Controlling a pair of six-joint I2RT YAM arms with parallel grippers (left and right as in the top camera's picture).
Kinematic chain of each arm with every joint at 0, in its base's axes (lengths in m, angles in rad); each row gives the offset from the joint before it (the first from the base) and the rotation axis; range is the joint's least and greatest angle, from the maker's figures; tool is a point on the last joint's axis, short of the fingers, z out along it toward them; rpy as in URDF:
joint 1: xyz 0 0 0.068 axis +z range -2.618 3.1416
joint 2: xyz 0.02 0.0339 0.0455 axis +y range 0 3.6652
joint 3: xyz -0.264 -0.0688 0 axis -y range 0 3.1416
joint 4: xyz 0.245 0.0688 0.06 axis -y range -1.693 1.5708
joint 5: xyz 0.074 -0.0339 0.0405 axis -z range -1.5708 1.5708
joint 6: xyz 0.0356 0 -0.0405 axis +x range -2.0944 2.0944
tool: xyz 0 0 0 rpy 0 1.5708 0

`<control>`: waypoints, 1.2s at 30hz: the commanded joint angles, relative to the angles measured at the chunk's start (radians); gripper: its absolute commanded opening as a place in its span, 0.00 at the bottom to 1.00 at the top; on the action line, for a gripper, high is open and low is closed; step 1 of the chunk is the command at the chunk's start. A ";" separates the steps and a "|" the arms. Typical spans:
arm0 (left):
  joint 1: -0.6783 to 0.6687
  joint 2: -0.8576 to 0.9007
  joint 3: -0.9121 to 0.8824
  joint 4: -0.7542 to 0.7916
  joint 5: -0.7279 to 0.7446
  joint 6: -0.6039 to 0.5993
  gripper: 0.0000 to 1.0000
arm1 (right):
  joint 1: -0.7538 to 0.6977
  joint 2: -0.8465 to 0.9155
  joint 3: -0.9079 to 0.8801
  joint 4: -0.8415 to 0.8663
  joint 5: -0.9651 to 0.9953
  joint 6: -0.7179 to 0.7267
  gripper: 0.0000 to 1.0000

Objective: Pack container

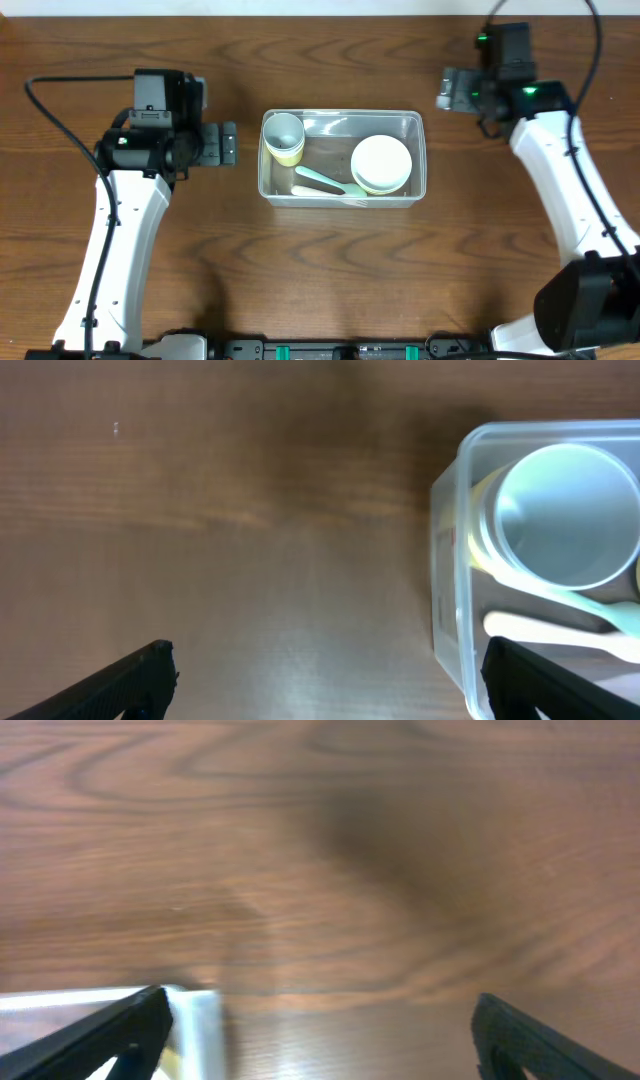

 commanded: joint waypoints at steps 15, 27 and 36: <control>0.000 -0.062 -0.002 -0.032 0.054 0.109 0.98 | -0.110 -0.071 -0.002 -0.163 -0.024 0.044 0.99; 0.000 -0.450 -0.154 -0.067 0.053 0.045 0.98 | -0.033 -0.523 -0.307 -0.157 0.037 0.148 0.99; 0.000 -0.883 -0.411 -0.079 0.064 -0.032 0.98 | 0.077 -1.039 -0.692 -0.170 0.049 0.217 0.99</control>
